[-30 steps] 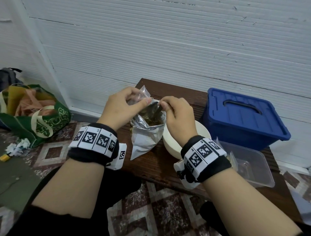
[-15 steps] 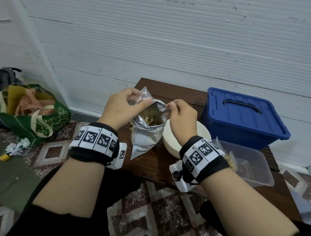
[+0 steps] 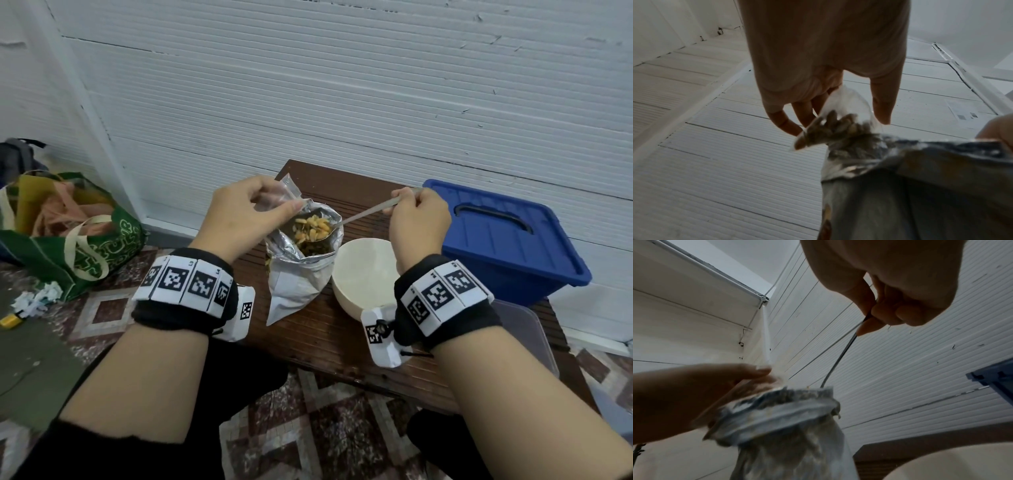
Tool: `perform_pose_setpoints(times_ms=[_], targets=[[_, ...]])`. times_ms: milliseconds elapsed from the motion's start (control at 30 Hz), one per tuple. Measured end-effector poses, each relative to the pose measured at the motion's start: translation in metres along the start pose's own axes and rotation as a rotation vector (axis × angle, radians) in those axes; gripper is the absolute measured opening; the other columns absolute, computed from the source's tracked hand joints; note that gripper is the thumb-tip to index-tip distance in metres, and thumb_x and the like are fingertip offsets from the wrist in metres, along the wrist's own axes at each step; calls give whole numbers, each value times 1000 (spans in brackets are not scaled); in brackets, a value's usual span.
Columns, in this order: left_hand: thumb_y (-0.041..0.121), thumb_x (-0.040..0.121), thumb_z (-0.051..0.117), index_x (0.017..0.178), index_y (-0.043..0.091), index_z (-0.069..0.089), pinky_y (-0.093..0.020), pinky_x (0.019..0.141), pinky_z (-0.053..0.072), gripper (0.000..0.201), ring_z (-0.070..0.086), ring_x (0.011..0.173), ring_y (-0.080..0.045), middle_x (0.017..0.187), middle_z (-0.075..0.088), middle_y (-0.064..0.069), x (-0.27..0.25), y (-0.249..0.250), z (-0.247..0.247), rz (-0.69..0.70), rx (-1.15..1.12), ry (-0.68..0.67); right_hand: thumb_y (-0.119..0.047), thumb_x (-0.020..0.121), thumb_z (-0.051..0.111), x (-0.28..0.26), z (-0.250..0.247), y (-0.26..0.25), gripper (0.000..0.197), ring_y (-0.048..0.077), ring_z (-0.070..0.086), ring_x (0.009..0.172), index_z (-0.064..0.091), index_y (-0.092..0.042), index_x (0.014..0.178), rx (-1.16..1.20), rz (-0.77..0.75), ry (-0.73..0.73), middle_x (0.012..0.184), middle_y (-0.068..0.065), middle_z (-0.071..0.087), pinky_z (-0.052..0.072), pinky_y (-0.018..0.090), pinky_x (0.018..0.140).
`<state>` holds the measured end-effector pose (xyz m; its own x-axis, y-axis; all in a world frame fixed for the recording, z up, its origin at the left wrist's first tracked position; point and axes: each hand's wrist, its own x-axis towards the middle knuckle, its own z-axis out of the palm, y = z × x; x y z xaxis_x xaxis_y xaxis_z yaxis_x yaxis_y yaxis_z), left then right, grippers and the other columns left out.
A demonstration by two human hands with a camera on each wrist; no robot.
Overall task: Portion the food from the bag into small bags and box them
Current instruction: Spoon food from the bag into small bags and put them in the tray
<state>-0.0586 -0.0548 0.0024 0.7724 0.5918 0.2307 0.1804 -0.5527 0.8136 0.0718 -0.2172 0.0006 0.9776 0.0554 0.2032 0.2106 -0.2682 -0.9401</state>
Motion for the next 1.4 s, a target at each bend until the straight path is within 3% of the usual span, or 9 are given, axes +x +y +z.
perform_pose_setpoints(times_ms=[133,233,333,400,600,767,867,1000,1400], targets=[[47,77,73,98,31,61,2,60,34,29,49,80,16,86,61,20,-1,2,-2,17,100,-58,-15,97,41,11,-10,-14,25,14,58,87,65,-13,91,39,10,51,98,9,68,44,21,70],[51,75,73,103,31,63,-2,71,34,36,48,81,15,85,62,21,0,3,-3,13,162,-78,-15,97,40,15,-14,-21,24,2,51,68,62,-16,88,75,-4,79,95,7,67,37,7,52],[57,71,72,101,35,64,-36,103,39,39,54,86,7,84,62,23,3,1,-3,-2,234,-95,-15,97,40,16,-14,-27,24,2,49,63,60,-19,85,87,-3,75,95,9,68,36,4,47],[60,69,72,101,36,64,-46,106,36,41,58,94,-3,85,62,22,5,1,-3,3,270,-109,-15,97,40,15,-11,-28,24,2,49,64,59,-20,82,78,-4,54,95,10,68,37,6,49],[67,64,70,96,37,66,-48,101,38,44,60,97,-10,85,65,19,7,-1,-2,48,312,-193,-14,96,42,8,2,-27,24,11,57,74,63,-16,86,26,-20,-42,90,10,69,40,13,56],[78,49,58,89,41,65,-48,103,38,55,59,99,-10,88,66,19,9,-1,-1,22,287,-228,-16,98,42,11,5,-25,24,0,47,54,65,-14,92,22,21,-67,67,-4,62,36,13,49],[78,49,59,90,41,65,-49,102,39,55,59,99,-11,91,67,15,8,1,0,6,270,-241,-15,98,41,11,8,-24,25,-6,50,50,66,-13,93,28,43,-85,66,-5,61,34,5,45],[76,48,61,91,41,65,-49,100,40,55,58,98,-13,90,65,14,7,4,1,-5,239,-233,-15,98,41,11,12,-25,27,-3,50,59,68,-11,96,39,50,-94,67,-6,62,39,13,57],[81,50,67,91,43,62,-52,94,44,57,57,85,-12,82,63,18,8,4,10,5,193,-242,-19,100,43,8,21,-23,26,-1,54,67,65,-16,87,109,8,-154,66,-6,63,37,15,62]])
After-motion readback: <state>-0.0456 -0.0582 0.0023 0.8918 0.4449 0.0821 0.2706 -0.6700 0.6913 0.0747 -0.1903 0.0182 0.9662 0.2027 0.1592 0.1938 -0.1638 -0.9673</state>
